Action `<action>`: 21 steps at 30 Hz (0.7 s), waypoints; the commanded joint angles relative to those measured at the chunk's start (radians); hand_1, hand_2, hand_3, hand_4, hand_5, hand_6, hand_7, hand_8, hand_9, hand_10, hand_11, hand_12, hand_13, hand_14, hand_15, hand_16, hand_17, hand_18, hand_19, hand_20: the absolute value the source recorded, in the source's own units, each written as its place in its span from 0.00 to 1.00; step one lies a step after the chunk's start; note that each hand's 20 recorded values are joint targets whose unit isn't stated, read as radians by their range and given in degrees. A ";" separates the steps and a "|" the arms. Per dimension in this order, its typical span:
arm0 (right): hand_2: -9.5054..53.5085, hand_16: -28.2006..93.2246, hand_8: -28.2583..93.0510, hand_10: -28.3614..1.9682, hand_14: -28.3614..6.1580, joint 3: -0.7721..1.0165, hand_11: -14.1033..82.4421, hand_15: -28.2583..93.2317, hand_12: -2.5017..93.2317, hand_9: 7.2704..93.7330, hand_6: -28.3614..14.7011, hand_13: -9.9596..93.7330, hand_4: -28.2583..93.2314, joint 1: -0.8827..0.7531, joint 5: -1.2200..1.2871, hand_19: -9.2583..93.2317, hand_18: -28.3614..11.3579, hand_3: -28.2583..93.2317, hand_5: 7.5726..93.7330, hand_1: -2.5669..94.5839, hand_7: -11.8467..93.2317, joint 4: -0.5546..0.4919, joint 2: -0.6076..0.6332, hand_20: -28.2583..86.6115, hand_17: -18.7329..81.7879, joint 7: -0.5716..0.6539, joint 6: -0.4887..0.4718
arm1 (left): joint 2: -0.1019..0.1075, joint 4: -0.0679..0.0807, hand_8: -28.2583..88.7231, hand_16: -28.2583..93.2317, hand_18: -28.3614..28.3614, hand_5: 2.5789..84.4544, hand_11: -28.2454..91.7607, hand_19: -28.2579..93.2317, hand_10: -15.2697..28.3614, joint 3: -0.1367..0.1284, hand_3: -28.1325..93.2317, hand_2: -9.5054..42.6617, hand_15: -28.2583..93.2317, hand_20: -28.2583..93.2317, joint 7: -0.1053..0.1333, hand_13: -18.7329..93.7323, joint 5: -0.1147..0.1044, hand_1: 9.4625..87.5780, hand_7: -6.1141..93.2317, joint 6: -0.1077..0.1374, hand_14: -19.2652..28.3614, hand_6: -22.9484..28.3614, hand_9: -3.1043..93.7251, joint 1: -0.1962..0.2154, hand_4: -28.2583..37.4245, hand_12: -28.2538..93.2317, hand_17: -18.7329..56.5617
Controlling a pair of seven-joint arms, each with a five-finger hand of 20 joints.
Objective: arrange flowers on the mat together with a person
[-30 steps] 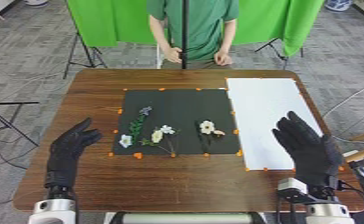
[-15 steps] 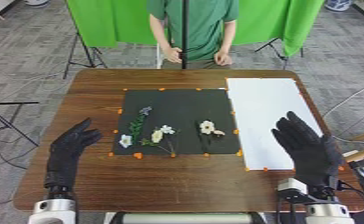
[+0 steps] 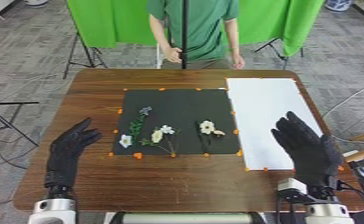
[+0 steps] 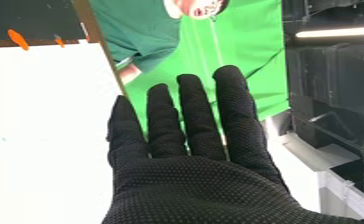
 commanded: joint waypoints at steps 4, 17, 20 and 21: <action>0.16 0.29 0.16 0.52 0.50 -0.002 0.19 0.31 0.13 0.36 0.66 0.35 0.06 0.011 -0.006 0.11 0.35 0.85 0.39 0.04 0.20 0.007 -0.002 0.44 0.32 -0.002 -0.008 | -0.007 0.008 0.19 0.22 0.75 0.56 0.38 0.34 0.68 0.004 0.82 0.13 0.40 0.41 -0.004 0.57 0.001 0.17 0.18 0.000 0.78 0.50 0.56 0.003 0.07 0.34 0.43; 0.16 0.29 0.16 0.52 0.50 -0.031 0.19 0.31 0.13 0.36 0.66 0.35 0.06 0.125 -0.010 0.11 0.35 0.85 0.39 0.04 0.20 0.050 0.014 0.44 0.32 0.011 -0.029 | -0.012 0.014 0.19 0.22 0.75 0.56 0.38 0.35 0.68 0.014 0.82 0.13 0.40 0.41 -0.002 0.57 0.002 0.17 0.17 -0.003 0.78 0.50 0.57 -0.004 0.07 0.34 0.43; 0.16 0.29 0.16 0.52 0.50 -0.043 0.19 0.31 0.13 0.36 0.66 0.35 0.06 0.163 -0.010 0.11 0.35 0.84 0.40 0.04 0.20 0.068 0.019 0.44 0.32 0.009 -0.044 | -0.014 0.018 0.19 0.22 0.75 0.56 0.38 0.35 0.68 0.022 0.82 0.13 0.40 0.41 -0.002 0.57 0.003 0.17 0.17 -0.005 0.78 0.50 0.56 -0.010 0.07 0.34 0.43; 0.16 0.29 0.16 0.52 0.50 -0.046 0.19 0.31 0.13 0.36 0.66 0.35 0.06 0.174 -0.011 0.11 0.35 0.84 0.40 0.04 0.20 0.072 0.019 0.44 0.32 0.011 -0.049 | -0.015 0.021 0.19 0.22 0.75 0.56 0.38 0.35 0.68 0.025 0.82 0.13 0.40 0.41 -0.002 0.57 0.003 0.17 0.17 -0.005 0.78 0.50 0.56 -0.014 0.07 0.34 0.43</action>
